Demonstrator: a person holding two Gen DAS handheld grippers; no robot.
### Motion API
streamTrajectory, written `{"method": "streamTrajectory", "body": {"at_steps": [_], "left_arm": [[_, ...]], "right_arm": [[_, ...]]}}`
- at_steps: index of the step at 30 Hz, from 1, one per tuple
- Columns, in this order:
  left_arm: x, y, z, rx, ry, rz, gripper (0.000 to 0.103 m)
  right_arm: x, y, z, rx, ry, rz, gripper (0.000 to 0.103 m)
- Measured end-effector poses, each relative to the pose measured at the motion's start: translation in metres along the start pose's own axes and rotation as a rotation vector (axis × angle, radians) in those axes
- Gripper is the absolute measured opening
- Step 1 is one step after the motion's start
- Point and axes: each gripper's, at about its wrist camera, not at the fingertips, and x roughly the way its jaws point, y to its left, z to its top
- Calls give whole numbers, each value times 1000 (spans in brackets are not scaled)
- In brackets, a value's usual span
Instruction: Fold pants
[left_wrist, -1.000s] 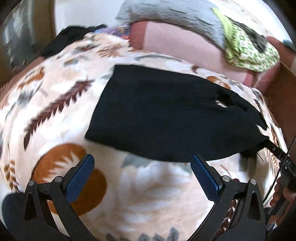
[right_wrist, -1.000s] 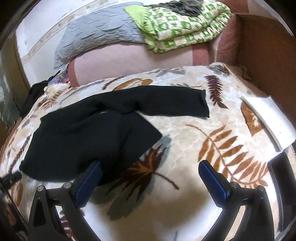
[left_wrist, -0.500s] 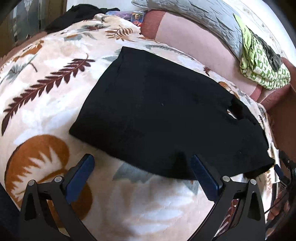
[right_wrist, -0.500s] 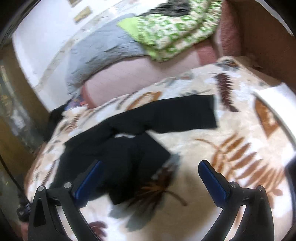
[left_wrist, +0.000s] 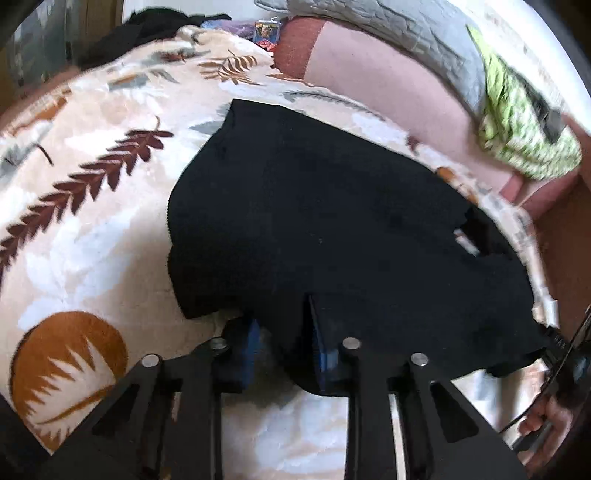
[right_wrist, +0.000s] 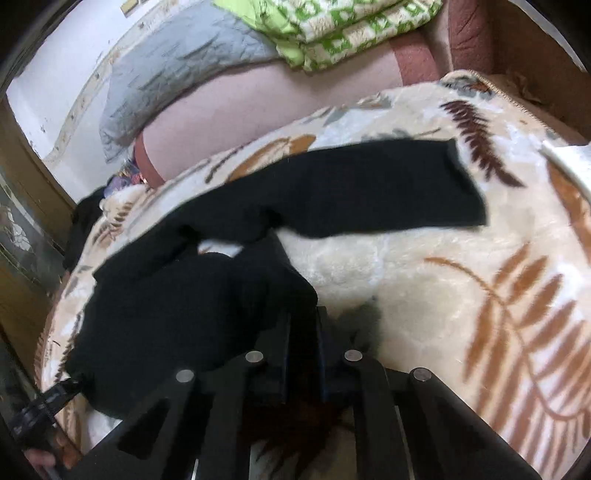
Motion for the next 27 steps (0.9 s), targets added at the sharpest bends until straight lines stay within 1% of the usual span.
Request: {"method": "streamTrajectory", "body": {"at_steps": [3, 5, 7, 9, 10, 12, 14, 16, 17, 18, 19, 20, 21, 22, 23, 24, 27], "left_arm": [[-15, 5, 3, 24, -10, -33, 15], [-24, 8, 2, 39, -19, -45, 14], [-32, 11, 1, 54, -24, -48, 14], [-33, 14, 0, 53, -12, -40, 14], [-32, 17, -1, 46, -5, -38, 14], [-25, 25, -3, 29, 16, -27, 13], [-20, 29, -6, 4, 28, -38, 12], [-17, 29, -7, 1, 37, -41, 12], [-18, 28, -8, 11, 37, -41, 12], [-21, 28, -9, 15, 31, -41, 14], [-25, 29, -9, 2, 25, -45, 18], [-27, 32, -9, -13, 29, -43, 32], [-29, 37, -9, -40, 34, -39, 54], [-30, 42, -10, -61, 32, -39, 63], [-33, 49, -11, -101, 18, -45, 69], [-35, 55, -14, -133, 4, -54, 69], [-33, 59, -17, -147, 6, -43, 69]], "right_arm": [[-45, -9, 2, 23, -74, -17, 10], [-74, -18, 4, 35, -117, -49, 10], [-103, -34, 3, 47, -156, -111, 10], [-116, -51, 0, 58, -167, -187, 10], [-115, -64, 0, 76, -151, -226, 10], [-105, -84, -2, 114, -119, -262, 10], [-87, -100, -7, 132, -80, -310, 10], [-69, -112, -9, 162, -35, -326, 10], [-67, -115, -11, 170, -25, -332, 11], [-66, -114, -13, 171, -33, -334, 16], [-71, -111, -14, 176, -55, -336, 18], [-76, -109, -14, 182, -68, -328, 22], [-83, -106, -14, 189, -80, -302, 43], [-89, -101, -19, 193, -85, -284, 60], [-95, -96, -20, 193, -98, -252, 62], [-98, -89, -22, 179, -99, -222, 62], [-101, -56, -27, 72, -63, -128, 62]]}}
